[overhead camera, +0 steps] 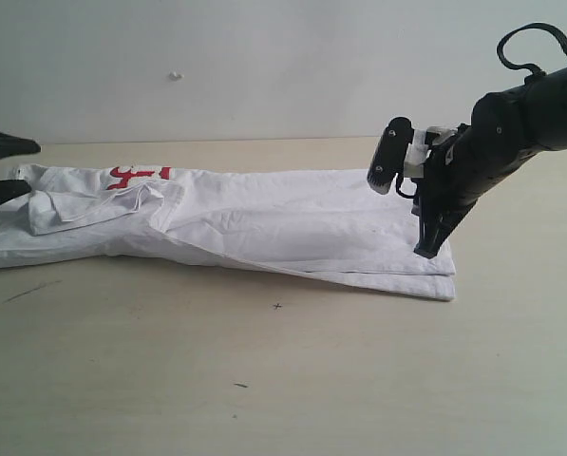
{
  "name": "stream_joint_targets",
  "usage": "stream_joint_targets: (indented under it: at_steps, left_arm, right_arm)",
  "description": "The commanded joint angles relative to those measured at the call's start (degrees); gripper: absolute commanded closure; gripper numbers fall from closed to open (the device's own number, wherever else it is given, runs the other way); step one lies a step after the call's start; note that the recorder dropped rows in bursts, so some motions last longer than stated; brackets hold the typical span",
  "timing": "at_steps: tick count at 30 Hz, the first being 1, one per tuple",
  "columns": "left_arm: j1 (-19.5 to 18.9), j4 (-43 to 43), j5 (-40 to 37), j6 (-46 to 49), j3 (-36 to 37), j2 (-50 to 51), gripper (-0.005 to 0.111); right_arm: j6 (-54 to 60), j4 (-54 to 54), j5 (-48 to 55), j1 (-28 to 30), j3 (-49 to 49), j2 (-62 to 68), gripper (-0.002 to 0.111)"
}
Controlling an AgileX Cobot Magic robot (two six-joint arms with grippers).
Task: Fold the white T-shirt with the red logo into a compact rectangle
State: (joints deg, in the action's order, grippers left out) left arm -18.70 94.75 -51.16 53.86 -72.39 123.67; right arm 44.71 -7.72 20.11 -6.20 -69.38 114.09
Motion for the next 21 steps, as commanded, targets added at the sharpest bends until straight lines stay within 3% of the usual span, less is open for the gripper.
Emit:
stream_joint_targets:
  at_steps: [1,6,12,15,21]
  left_arm:
    - [-1.53,-10.78,-5.40,-3.77,-0.41,-0.09,0.106]
    - [-4.72,-17.11,-8.57,-3.61,-0.41,-1.77,0.107]
    - [-7.00,-30.51,-5.70,-8.16,-0.41,-3.73,0.107]
    - [-5.20,-34.36,-4.11,-9.32,-0.41,-3.62,0.107]
    - [1.55,-35.48,7.41,-12.09,-0.41,-3.62,0.107]
  right_arm:
    - [0.14,1.41,0.05,0.20,0.27,-0.67,0.108]
    - [0.14,2.86,-0.10,0.20,0.27,-0.67,0.108]
    - [0.14,3.27,-0.48,0.20,0.27,-0.67,0.108]
    - [0.14,3.27,-0.48,0.20,0.27,-0.67,0.108]
    - [0.14,3.27,-0.45,0.20,0.27,-0.67,0.108]
